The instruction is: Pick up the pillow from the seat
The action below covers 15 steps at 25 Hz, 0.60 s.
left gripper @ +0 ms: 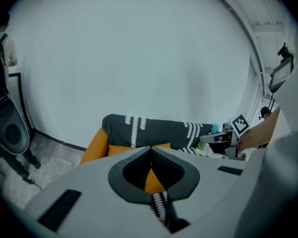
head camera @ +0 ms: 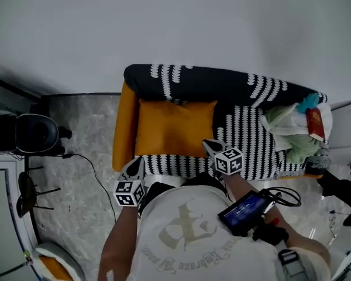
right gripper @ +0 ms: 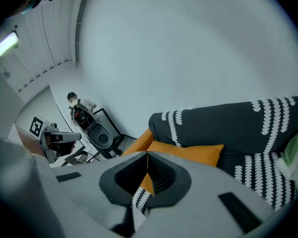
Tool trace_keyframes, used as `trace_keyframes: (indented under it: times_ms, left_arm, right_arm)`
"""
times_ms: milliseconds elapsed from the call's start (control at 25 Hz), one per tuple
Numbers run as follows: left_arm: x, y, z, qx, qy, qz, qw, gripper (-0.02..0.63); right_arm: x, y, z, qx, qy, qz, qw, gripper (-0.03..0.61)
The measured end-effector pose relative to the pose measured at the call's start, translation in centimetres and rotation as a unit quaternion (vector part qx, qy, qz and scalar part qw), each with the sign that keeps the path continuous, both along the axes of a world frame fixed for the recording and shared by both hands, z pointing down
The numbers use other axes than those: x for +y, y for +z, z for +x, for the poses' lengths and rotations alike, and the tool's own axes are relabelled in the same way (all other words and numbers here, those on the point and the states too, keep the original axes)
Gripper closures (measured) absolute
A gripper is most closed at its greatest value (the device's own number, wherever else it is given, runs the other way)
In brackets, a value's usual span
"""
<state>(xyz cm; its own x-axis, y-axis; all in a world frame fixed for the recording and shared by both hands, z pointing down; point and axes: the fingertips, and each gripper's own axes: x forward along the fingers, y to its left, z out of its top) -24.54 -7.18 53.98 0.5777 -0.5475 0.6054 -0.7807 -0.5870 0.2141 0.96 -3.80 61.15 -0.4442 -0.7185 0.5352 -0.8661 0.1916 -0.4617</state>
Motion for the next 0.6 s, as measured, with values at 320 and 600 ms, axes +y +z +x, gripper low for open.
trace_keyframes:
  times_ms: [320,600]
  left_arm:
    - [-3.7,1.2,1.0,-0.014,0.020,-0.016,0.9996,0.604]
    - [-8.7,3.7,1.5,-0.010,0.041,-0.038,0.9984,0.604]
  right_arm:
    - [-2.8,0.6,1.8,-0.009,0.039,-0.006,0.999,0.565]
    - [-4.3,1.9,3.6,0.009,0.085,-0.030,0.996,0.565]
